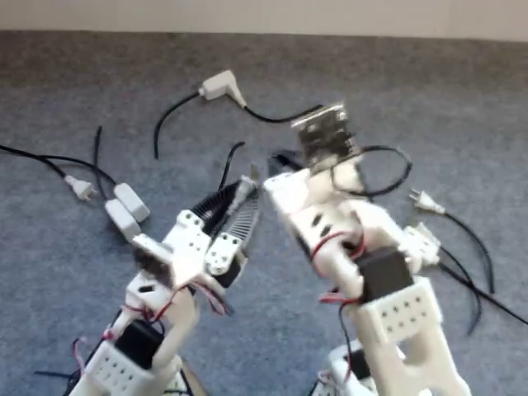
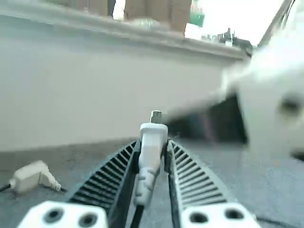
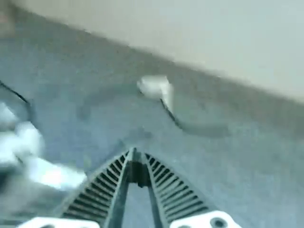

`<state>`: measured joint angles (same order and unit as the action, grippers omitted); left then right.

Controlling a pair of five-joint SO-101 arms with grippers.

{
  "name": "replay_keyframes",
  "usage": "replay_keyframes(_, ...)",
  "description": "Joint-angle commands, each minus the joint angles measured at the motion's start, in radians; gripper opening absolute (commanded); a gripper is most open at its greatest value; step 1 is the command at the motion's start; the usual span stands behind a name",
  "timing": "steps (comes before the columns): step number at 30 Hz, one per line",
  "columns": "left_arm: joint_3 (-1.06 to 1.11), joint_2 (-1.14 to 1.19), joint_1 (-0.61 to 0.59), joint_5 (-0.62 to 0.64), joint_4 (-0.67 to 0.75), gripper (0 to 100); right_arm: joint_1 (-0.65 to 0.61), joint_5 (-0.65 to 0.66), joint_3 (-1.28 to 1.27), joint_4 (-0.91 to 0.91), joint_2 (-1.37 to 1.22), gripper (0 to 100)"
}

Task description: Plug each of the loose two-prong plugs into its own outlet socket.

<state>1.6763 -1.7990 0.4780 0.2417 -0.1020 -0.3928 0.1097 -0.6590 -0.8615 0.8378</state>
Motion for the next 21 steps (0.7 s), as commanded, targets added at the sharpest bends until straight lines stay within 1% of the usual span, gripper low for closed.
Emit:
replay_keyframes(1,0.010,-0.007,-0.008,0.003,0.017,1,0.085,0.028,-0.019,0.015,-0.007,0.8)
replay_keyframes(4,0.010,-0.007,-0.008,0.003,0.017,1,0.101,0.084,-0.025,0.012,-0.007,0.8)
replay_keyframes(10,0.005,0.001,-0.016,0.005,0.015,1,0.131,0.089,-0.015,0.010,0.004,0.8)
replay_keyframes(13,0.007,0.004,-0.076,0.011,0.014,1,0.139,0.092,-0.019,0.010,0.004,0.8)
replay_keyframes(14,0.004,0.004,-0.104,0.031,0.011,1,0.145,0.092,-0.022,0.008,0.004,0.8)
replay_keyframes(16,-0.022,0.004,-0.179,0.106,-0.041,1,0.171,0.091,-0.025,0.008,0.004,0.8)
replay_keyframes(18,-0.087,0.005,-0.243,0.160,-0.150,1,0.206,0.089,-0.035,-0.005,0.002,0.8)
replay_keyframes(21,-0.200,0.016,-0.305,0.160,-0.341,1,0.252,0.087,-0.067,-0.013,0.004,0.8)
